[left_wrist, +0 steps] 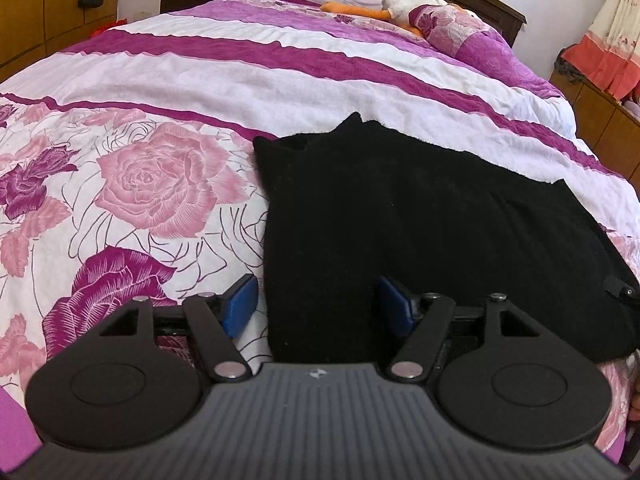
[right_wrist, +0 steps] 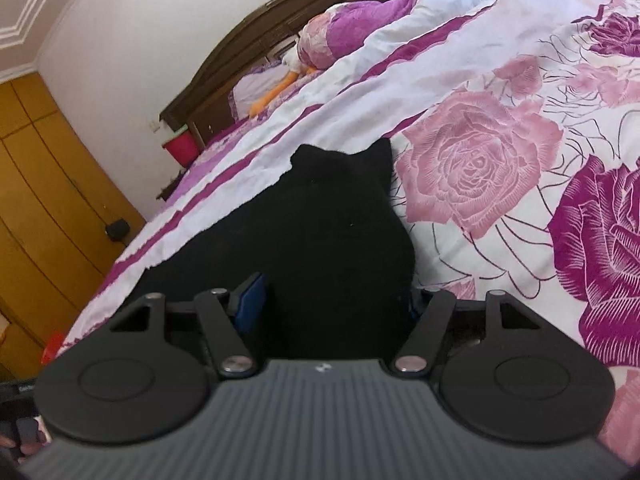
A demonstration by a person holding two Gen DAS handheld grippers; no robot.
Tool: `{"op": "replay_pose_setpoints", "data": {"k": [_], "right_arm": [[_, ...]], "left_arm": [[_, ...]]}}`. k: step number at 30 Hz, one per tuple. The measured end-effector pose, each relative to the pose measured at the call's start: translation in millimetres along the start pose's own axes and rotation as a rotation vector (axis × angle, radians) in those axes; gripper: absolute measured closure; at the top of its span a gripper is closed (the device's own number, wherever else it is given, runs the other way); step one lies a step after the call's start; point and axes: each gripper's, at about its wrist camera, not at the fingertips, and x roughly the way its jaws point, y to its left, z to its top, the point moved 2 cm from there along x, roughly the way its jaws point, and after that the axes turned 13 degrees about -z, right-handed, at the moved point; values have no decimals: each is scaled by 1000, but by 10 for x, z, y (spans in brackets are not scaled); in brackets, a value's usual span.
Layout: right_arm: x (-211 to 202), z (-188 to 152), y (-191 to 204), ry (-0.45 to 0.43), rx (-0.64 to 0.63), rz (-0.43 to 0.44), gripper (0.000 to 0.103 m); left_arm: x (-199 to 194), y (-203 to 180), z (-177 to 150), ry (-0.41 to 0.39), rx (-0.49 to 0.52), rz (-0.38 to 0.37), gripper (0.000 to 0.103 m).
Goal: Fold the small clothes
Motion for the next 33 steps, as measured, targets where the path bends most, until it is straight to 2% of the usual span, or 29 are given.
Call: {"op": "replay_pose_setpoints", "data": {"k": [5, 6, 8, 9, 10, 11, 15, 28, 30, 31, 33], "right_arm": [[22, -7, -37, -18, 35, 13, 39], [23, -4, -52, -22, 51, 11, 44], [23, -1, -99, -33, 97, -9, 60], [25, -1, -137, -36, 127, -16, 78], [35, -3, -183, -31, 159, -17, 87], [49, -5, -232, -24, 192, -1, 89], [42, -2, -266, -26, 218, 26, 90], [83, 26, -299, -16, 292, 83, 81], [80, 41, -297, -12, 285, 80, 83], [68, 46, -281, -18, 275, 72, 89], [59, 56, -254, -29, 270, 55, 90]], "left_arm": [[4, -7, -6, 0, 6, 2, 30], [5, -7, -7, 0, 5, 2, 30], [7, -7, -6, 0, 6, 2, 29], [7, -7, -7, 0, 7, 2, 29], [9, -5, -7, 1, 7, 1, 29], [9, -6, -8, 1, 6, 2, 29], [14, 1, 0, 4, 6, -1, 29], [23, -1, 9, 8, 10, 4, 28], [21, -1, 12, 10, 10, 5, 28], [18, -1, 14, 11, 8, 5, 28], [12, 0, 22, 14, 3, 6, 28]]}}
